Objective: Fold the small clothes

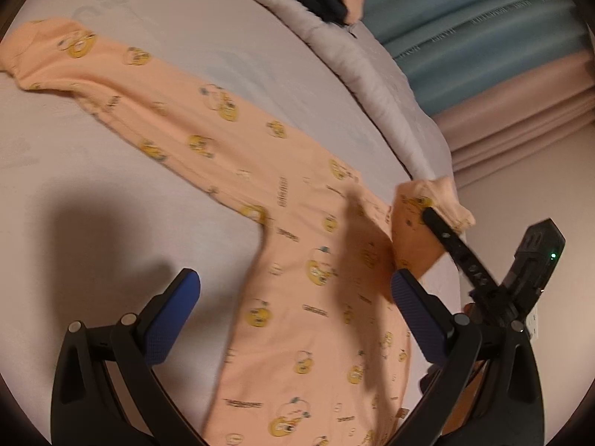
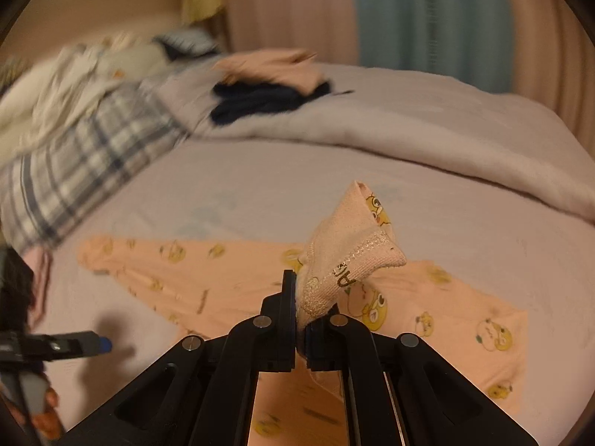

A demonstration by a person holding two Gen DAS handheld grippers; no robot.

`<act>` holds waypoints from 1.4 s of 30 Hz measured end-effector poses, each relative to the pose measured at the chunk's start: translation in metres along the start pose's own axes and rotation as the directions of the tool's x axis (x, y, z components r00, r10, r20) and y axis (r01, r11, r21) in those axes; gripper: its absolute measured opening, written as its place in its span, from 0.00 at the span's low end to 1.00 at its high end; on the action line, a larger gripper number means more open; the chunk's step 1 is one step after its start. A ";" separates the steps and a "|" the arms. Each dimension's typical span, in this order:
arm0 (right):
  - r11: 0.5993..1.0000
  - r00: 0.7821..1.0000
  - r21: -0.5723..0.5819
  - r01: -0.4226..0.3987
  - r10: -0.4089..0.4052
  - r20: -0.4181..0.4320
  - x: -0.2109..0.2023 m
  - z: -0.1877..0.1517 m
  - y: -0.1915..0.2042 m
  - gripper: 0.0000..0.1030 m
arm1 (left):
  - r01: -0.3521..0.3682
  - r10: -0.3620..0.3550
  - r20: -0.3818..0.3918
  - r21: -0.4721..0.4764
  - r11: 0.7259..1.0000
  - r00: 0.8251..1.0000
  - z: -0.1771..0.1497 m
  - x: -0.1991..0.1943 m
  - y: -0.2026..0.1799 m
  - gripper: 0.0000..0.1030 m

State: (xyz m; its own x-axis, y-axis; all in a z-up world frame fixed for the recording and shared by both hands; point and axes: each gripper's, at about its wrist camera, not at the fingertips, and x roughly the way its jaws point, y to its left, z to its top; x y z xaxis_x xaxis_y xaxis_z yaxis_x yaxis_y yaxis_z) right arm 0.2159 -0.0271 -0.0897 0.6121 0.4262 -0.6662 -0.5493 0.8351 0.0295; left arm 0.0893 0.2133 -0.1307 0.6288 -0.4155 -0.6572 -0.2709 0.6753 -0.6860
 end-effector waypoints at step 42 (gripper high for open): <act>0.904 0.984 0.399 0.151 -0.098 -0.151 -0.043 -0.117 -0.171 0.15 | -0.021 0.038 -0.086 0.184 0.983 0.996 0.009 0.108 -0.038 0.87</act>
State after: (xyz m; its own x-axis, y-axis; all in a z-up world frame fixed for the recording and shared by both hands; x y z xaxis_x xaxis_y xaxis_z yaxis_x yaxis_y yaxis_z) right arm 0.2167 -0.2290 -0.1530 0.5697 0.2850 -0.7708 -0.1770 0.9585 0.2235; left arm 0.1739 0.1480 -0.1729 0.5531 -0.4406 -0.7071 -0.1454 0.7846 -0.6027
